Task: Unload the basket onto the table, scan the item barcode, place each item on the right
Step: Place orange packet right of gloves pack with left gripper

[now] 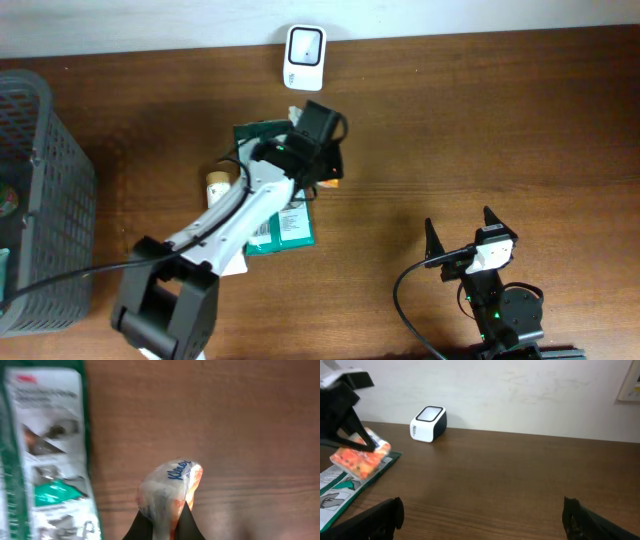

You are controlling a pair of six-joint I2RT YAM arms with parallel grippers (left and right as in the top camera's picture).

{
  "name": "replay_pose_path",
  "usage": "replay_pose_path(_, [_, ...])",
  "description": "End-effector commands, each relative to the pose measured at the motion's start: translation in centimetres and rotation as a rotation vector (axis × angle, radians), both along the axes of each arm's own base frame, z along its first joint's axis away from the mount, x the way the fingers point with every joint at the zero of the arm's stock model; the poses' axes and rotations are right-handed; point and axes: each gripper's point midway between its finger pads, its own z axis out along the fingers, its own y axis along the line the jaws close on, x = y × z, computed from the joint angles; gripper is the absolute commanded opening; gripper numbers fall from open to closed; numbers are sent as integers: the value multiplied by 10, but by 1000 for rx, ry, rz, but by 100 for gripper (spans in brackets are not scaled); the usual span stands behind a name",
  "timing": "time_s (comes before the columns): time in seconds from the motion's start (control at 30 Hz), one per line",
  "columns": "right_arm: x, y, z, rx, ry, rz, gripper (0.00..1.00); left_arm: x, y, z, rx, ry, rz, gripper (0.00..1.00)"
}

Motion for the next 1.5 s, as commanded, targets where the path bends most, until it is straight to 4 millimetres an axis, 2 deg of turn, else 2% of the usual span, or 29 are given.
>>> replay_pose_path(0.0, [0,0,-2,-6,2,0,98,-11,-15,-29,8,64,21,0])
replay_pose_path(0.03, [0,0,-2,-6,2,0,98,-12,-16,-33,13,71,18,0])
replay_pose_path(0.07, [0,0,-2,-6,2,0,98,-13,-16,-36,17,76,17,9])
replay_pose_path(0.1, [0,0,-2,-6,2,0,98,-13,-16,-37,18,78,18,29])
replay_pose_path(0.13, [0,0,-2,-6,2,0,98,-12,-16,-37,17,76,18,68])
replay_pose_path(0.17, [0,0,-2,-6,2,0,98,-11,-17,-36,15,72,17,82])
replay_pose_path(0.2, [0,0,-2,-6,2,0,98,-8,-18,-35,16,55,-4,86])
replay_pose_path(0.23, [0,0,-2,-6,2,0,98,-4,-18,-29,36,23,-71,99])
replay_pose_path(0.27, [0,0,-2,-6,2,0,98,0,-19,-18,47,-3,-145,99])
replay_pose_path(0.37, [0,0,-2,-6,2,0,98,21,5,47,63,-92,-182,99])
replay_pose_path(0.43, [0,0,-2,-6,2,0,98,34,39,110,71,-177,-161,99])
replay_pose_path(0.5, [0,0,-2,-6,2,0,98,42,97,181,95,-271,-94,99])
replay_pose_path(0.53, [0,0,-2,-6,2,0,98,44,141,215,123,-322,-14,99])
replay_pose_path(0.57, [0,0,-2,-6,2,0,98,44,185,238,146,-359,91,99])
replay_pose_path(0.6, [0,0,-2,-6,2,0,98,40,232,256,173,-391,197,99])
replay_pose_path(0.63, [0,0,-2,-6,2,0,98,35,266,265,189,-407,277,99])
replay_pose_path(0.7, [0,0,-2,-6,2,0,98,14,350,273,226,-399,480,100])
replay_pose_path(0.73, [0,0,-2,-6,2,0,98,4,376,272,240,-382,544,99])
replay_pose_path(0.77, [0,0,-2,-6,2,0,98,-15,417,266,256,-345,656,99])
replay_pose_path(0.83, [0,0,-2,-6,2,0,98,-40,463,255,274,-300,782,99])
replay_pose_path(0.9, [0,0,-2,-6,2,0,98,-67,501,234,285,-234,894,99])
replay_pose_path(0.97, [0,0,-2,-6,2,0,98,-89,526,209,313,-159,991,100])
replay_pose_path(1.0, [0,0,-2,-6,2,0,98,-102,541,188,354,-105,1041,100])
replay_pose_path(1.07, [0,0,-2,-6,2,0,98,-122,560,151,420,-21,1108,99])
replay_pose_path(1.17, [0,0,-2,-6,2,0,98,-129,575,115,507,28,994,99])
replay_pose_path(1.23, [0,0,-2,-6,2,0,98,-138,586,93,576,84,883,99])
replay_pose_path(1.4, [0,0,-2,-6,2,0,98,-180,608,48,578,203,907,100])
replay_pose_path(1.47, [0,0,-2,-6,2,0,98,-190,615,33,569,250,900,95])
